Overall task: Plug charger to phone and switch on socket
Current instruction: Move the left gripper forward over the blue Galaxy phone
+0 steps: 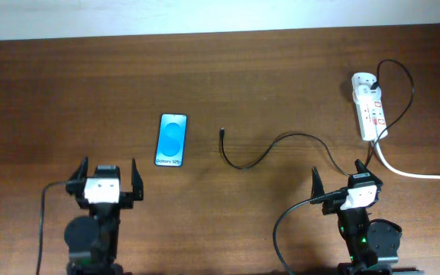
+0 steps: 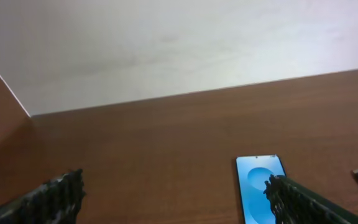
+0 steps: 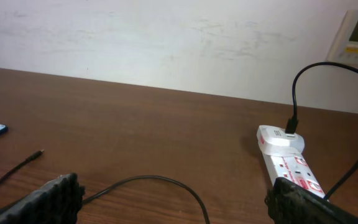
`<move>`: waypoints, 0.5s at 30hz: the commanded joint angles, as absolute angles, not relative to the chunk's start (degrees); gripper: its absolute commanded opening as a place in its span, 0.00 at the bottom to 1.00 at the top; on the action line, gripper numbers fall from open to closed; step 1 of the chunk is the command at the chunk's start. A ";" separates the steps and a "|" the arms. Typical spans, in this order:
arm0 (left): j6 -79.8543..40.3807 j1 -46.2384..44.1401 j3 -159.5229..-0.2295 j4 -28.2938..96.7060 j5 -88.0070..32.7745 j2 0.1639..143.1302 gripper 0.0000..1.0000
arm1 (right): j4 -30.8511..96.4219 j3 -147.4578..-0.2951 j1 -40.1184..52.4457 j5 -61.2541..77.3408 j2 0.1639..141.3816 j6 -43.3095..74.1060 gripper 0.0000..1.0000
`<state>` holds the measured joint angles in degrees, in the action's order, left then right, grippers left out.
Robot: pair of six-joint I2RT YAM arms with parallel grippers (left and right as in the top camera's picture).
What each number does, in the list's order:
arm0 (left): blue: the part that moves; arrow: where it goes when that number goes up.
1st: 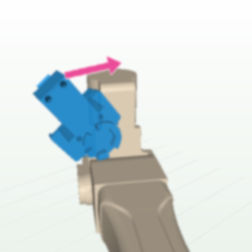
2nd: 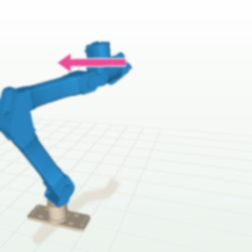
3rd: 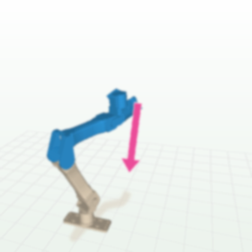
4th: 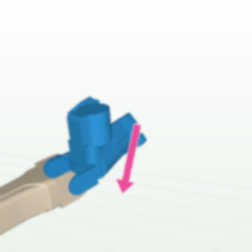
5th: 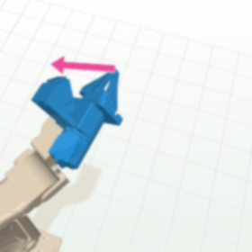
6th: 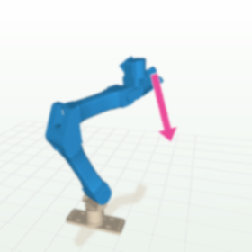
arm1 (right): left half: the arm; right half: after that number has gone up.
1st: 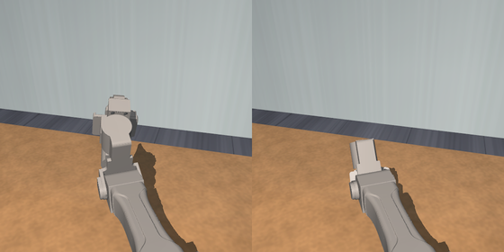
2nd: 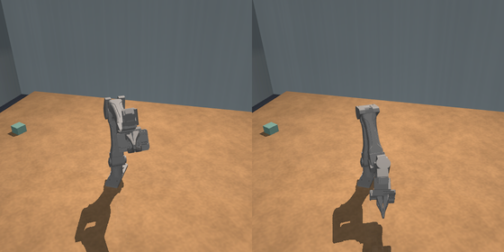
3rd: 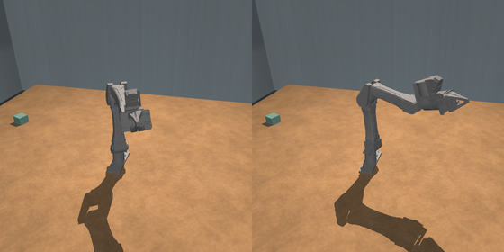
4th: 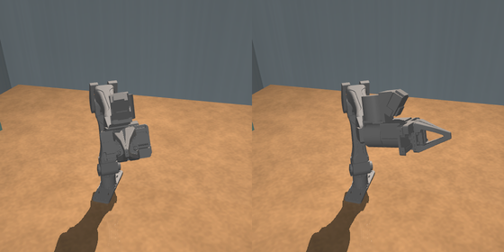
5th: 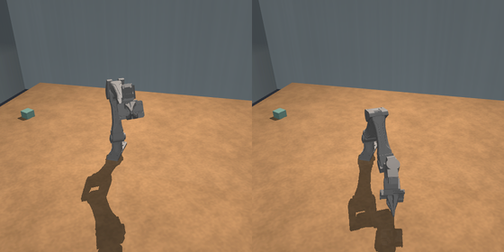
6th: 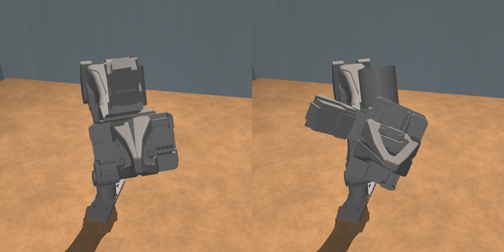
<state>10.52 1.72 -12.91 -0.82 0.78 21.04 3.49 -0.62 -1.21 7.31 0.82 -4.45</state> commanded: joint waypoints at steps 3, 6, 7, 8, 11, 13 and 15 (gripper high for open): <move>11.27 2.04 -24.29 -0.95 -1.87 37.98 0.99 | 3.86 -0.32 -1.58 7.20 0.51 -3.84 0.98; 11.27 2.04 -29.95 -0.78 -6.37 46.61 0.99 | 3.86 -0.32 -1.58 7.20 0.51 -3.84 0.98; 11.27 2.04 -32.25 -0.58 -8.51 49.87 0.99 | 3.86 -0.32 -1.58 7.20 0.51 -3.84 0.98; 11.27 2.04 -33.69 -0.30 -9.63 51.86 0.99 | 3.86 -0.32 -1.58 7.20 0.51 -3.84 0.98; 11.27 2.02 -40.32 3.79 -11.88 59.51 0.99 | 3.86 -0.32 -1.58 7.20 0.51 -3.84 0.98; 11.27 2.04 -45.41 9.13 -11.84 64.05 0.99 | 3.86 -0.32 -1.58 7.20 0.51 -3.84 0.98; 11.27 2.02 -51.07 15.20 -11.88 68.88 0.99 | 3.86 -0.32 -1.58 7.20 0.51 -3.84 0.98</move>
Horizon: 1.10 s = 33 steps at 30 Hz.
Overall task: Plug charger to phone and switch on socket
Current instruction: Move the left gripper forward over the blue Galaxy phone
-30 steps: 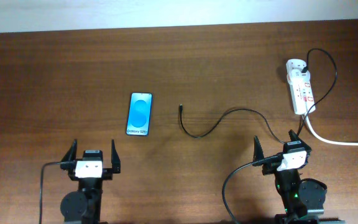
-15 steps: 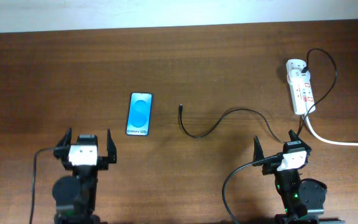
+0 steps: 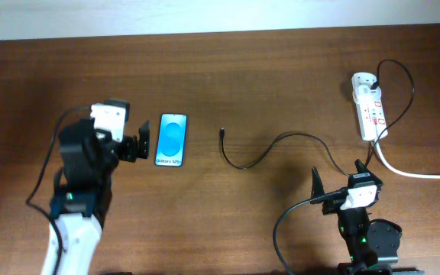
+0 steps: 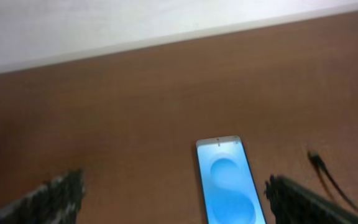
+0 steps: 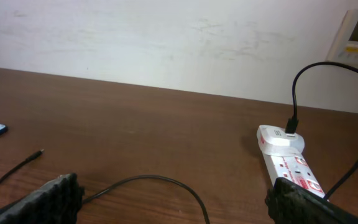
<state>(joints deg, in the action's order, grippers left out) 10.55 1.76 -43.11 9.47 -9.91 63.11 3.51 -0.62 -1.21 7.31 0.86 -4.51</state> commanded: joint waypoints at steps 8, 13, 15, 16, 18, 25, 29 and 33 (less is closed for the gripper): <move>11.22 0.27 -73.97 33.89 -11.84 86.11 0.99 | 3.86 -0.32 -1.58 7.20 0.51 -3.84 0.98; 9.74 -2.74 -88.18 45.98 -11.79 98.45 0.99 | 3.86 -0.32 -1.58 7.20 0.51 -3.84 0.98; 9.74 -3.84 -91.15 49.58 -11.84 101.95 0.99 | 3.86 -0.32 -1.58 7.20 0.51 -3.84 0.98; 9.74 -4.45 -91.96 50.81 -11.88 103.39 0.99 | 3.86 -0.32 -1.58 7.20 0.51 -3.84 0.98; 9.76 -6.04 -92.18 51.75 -13.87 106.13 0.99 | 3.86 -0.32 -1.58 7.20 0.51 -3.84 0.98; 9.74 -9.74 -92.18 52.77 -18.44 108.12 0.99 | 3.86 -0.32 -1.58 7.20 0.51 -3.84 0.98; 7.46 -10.39 -92.16 51.92 -17.30 108.42 0.99 | 3.86 -0.32 -1.58 7.20 0.51 -3.84 0.98; -2.52 -10.39 -92.09 51.94 -7.55 109.08 0.99 | 3.86 -0.32 -1.58 7.20 0.51 -3.84 0.98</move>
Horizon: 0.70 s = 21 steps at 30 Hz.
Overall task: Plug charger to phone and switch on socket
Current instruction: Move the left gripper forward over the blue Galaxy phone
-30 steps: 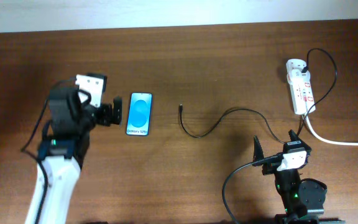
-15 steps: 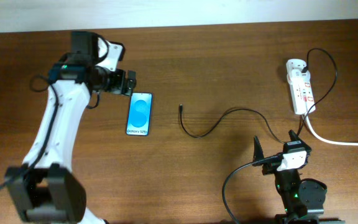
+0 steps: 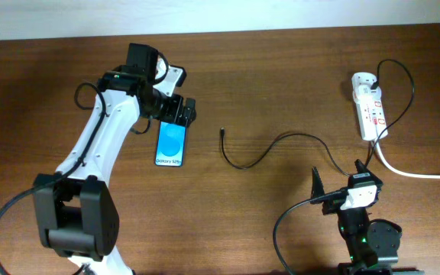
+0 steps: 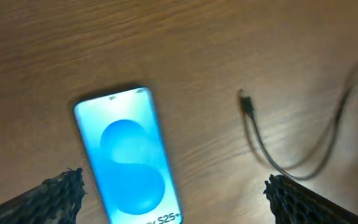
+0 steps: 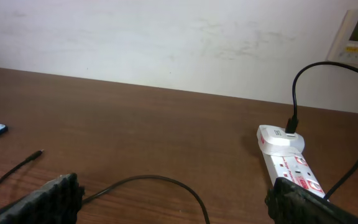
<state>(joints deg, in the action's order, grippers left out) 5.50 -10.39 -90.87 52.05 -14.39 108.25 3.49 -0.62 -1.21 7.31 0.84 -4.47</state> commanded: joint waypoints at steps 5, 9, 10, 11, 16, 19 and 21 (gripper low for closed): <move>-3.73 -10.39 -92.09 52.40 -6.55 109.08 0.99 | 3.86 -0.32 -1.58 7.20 0.51 -3.84 0.98; -8.49 -10.35 -92.09 52.64 -6.57 109.08 0.99 | 3.86 -0.32 -1.58 7.20 0.51 -3.84 0.98; -10.00 -10.35 -92.09 52.66 -6.57 109.08 0.99 | 3.86 -0.32 -1.58 7.20 0.51 -3.84 0.98; -11.07 -10.35 -92.09 52.64 -6.55 109.08 0.99 | 3.86 -0.32 -1.58 7.20 0.51 -3.84 0.98; -11.55 -10.35 -92.09 52.75 -6.15 109.30 0.99 | 3.86 -0.32 -1.58 7.20 0.51 -3.84 0.99; -11.55 -10.35 -92.09 52.84 -6.15 109.40 0.99 | 3.86 -0.32 -1.58 7.20 0.51 -3.84 0.98; -11.55 -10.35 -92.09 52.80 -6.15 109.40 0.99 | 3.86 -0.32 -1.58 7.20 0.51 -3.84 0.98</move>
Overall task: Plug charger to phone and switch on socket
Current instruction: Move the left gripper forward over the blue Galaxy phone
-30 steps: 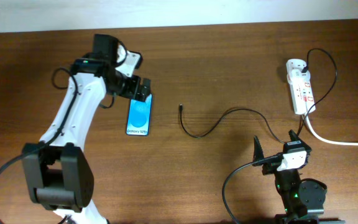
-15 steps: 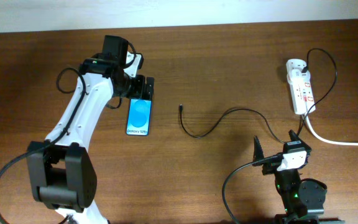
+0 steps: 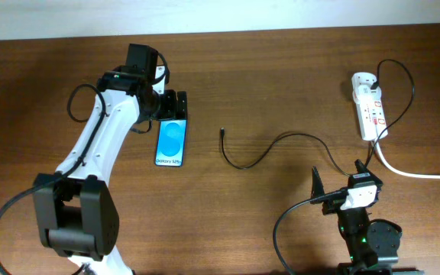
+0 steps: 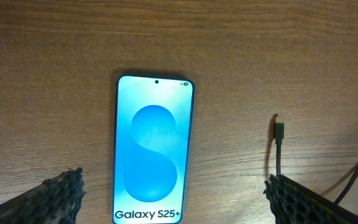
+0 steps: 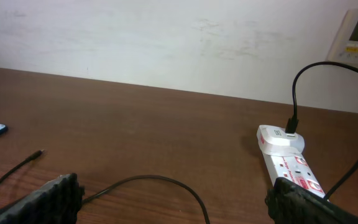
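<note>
The phone (image 3: 171, 143) lies flat, screen up and lit blue, left of centre on the table. My left gripper (image 3: 171, 106) hovers open over its far end. In the left wrist view the phone (image 4: 154, 149) sits between the wide-apart fingers (image 4: 58, 196), touching neither. The black charger cable (image 3: 270, 145) lies loose, its plug tip (image 3: 221, 131) right of the phone, seen also as the plug tip (image 4: 278, 130). The cable runs to the white socket strip (image 3: 369, 107). My right gripper (image 3: 342, 187) rests open near the front edge; the socket strip (image 5: 288, 155) lies ahead of it.
A thick white lead (image 3: 418, 174) runs from the strip off the right edge. The wall (image 5: 166, 37) stands behind the table, with a white wall panel at the right. Bare brown tabletop (image 3: 281, 69) spans the space between phone and strip.
My left gripper has shifted slightly left and turned, so the phone now lies straight and centred between its open fingers. Phone, cable and right arm have not moved.
Both grippers rested open at the front edge. Then my left arm was raised beside the phone's left side, then reached over its far end at an angle, and now hovers squared over it. The right arm stayed still throughout.
</note>
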`<move>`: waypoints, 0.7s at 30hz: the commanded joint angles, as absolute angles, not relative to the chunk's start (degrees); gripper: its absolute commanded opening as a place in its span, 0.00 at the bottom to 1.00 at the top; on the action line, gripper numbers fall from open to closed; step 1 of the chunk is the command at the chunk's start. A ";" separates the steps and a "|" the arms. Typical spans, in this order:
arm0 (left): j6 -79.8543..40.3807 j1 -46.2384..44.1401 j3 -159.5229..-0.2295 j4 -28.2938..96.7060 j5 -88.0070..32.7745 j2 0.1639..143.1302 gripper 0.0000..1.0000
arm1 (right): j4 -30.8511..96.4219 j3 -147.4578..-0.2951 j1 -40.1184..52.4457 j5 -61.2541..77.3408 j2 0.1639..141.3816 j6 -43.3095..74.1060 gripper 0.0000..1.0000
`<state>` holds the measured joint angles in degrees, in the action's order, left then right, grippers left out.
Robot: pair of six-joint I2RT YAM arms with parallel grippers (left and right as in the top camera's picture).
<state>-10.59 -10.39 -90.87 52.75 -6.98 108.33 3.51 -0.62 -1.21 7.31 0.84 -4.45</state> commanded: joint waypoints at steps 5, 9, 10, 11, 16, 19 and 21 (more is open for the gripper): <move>-11.53 -10.35 -92.09 52.56 -6.13 109.58 0.99 | 3.86 -0.32 -1.58 7.20 0.51 -3.84 0.98; -11.53 -10.35 -92.09 52.56 -4.60 109.73 0.99 | 3.86 -0.32 -1.58 7.20 0.51 -3.84 0.98; -11.53 -10.35 -92.09 52.49 -3.51 109.73 0.99 | 3.86 -0.32 -1.58 7.20 0.51 -3.84 0.98; -11.53 -10.35 -92.07 52.42 -2.68 109.73 0.99 | 3.86 -0.32 -1.58 7.20 0.51 -3.84 0.98; -11.51 -10.35 -92.09 51.90 -2.07 109.73 0.99 | 3.86 -0.32 -1.58 7.20 0.51 -3.84 0.98; -11.53 -10.35 -92.09 50.94 -2.09 109.73 0.99 | 3.86 -0.32 -1.58 7.20 0.51 -3.84 0.98; -11.51 -10.35 -92.09 51.09 -2.07 109.73 0.99 | 3.86 -0.32 -1.58 7.20 0.51 -3.84 0.99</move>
